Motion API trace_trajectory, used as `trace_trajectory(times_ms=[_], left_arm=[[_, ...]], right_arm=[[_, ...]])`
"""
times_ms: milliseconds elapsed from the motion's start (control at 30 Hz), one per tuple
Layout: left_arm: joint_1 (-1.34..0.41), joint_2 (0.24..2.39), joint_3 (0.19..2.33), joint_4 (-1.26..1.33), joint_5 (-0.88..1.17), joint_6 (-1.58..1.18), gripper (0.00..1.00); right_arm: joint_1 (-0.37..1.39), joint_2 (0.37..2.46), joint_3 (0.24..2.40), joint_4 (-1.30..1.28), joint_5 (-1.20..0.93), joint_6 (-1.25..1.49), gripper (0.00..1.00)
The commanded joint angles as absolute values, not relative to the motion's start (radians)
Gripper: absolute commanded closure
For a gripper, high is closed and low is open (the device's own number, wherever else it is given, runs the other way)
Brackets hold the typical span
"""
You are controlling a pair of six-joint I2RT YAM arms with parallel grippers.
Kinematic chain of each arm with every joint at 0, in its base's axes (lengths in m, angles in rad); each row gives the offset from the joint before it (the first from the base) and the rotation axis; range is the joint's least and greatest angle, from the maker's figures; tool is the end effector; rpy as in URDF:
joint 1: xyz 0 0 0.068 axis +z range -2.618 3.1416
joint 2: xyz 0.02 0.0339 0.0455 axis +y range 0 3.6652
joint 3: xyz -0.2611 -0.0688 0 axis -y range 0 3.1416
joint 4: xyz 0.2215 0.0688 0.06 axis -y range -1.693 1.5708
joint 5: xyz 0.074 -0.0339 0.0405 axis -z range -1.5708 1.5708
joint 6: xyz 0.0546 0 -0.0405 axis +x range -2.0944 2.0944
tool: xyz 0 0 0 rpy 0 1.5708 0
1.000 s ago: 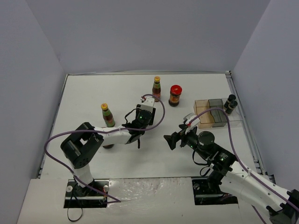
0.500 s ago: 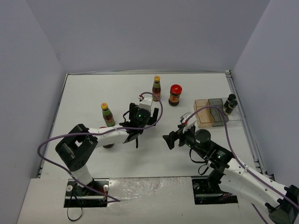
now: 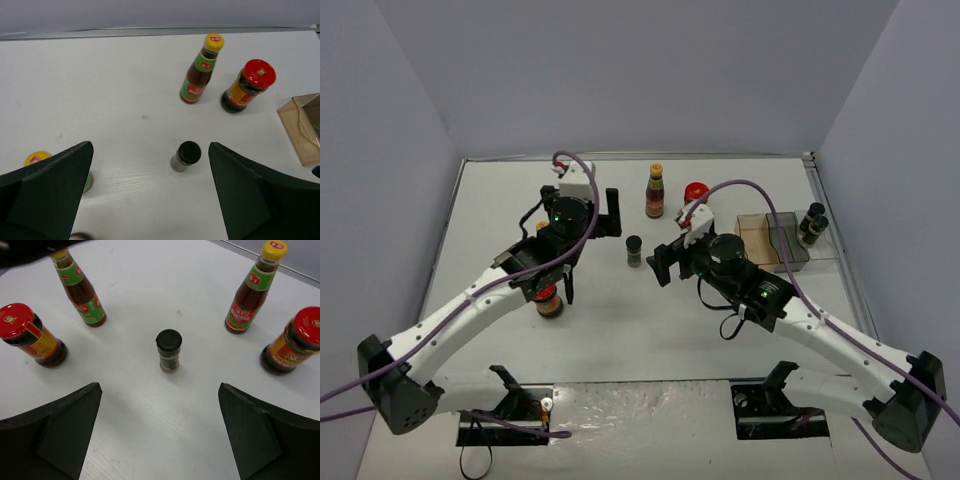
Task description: Organize the condiment bottles
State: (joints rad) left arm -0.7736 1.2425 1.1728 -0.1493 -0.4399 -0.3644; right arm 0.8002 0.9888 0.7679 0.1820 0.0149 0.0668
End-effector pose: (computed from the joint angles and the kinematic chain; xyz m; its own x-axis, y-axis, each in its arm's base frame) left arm 0.2176 -0.1800 0.3783 -0.2645 -0.1924 -0.9450 0.2574 0.9303 -0.2614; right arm 0.1637 0.1675 0.3366 -0.0742 0.0194 -0.9971 -0.7037 0.7075 0.0661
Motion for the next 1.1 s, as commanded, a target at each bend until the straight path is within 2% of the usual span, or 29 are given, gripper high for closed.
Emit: trace_trajectory(times_ms=[0,333,667,967,1067], left_arm=[[-0.683,1.088,1.224,-0.407,-0.442,-0.411,0.03],[-0.500,0.817,1.107,-0.569,-0.337,-0.335,0.03],[-0.381,0.741,1.024,-0.597,-0.328,-0.255,0.03],[-0.216,0.744,0.974,-0.524,-0.224,-0.273,0.03],[-0.210,0.740,0.964,-0.522,-0.242,-0.276,0.03]], right_arm=[[0.797,1.166,0.904,0.248,-0.049,-0.031,0.02],[0.745,1.589,1.113,0.278,-0.149,-0.059,0.03],[0.741,1.791,1.227,0.307,-0.111,-0.028,0.09],[0.740,1.805,1.190,0.322,-0.077,-0.002,0.32],[0.741,1.781,1.156,0.335,-0.043,0.026,0.45]])
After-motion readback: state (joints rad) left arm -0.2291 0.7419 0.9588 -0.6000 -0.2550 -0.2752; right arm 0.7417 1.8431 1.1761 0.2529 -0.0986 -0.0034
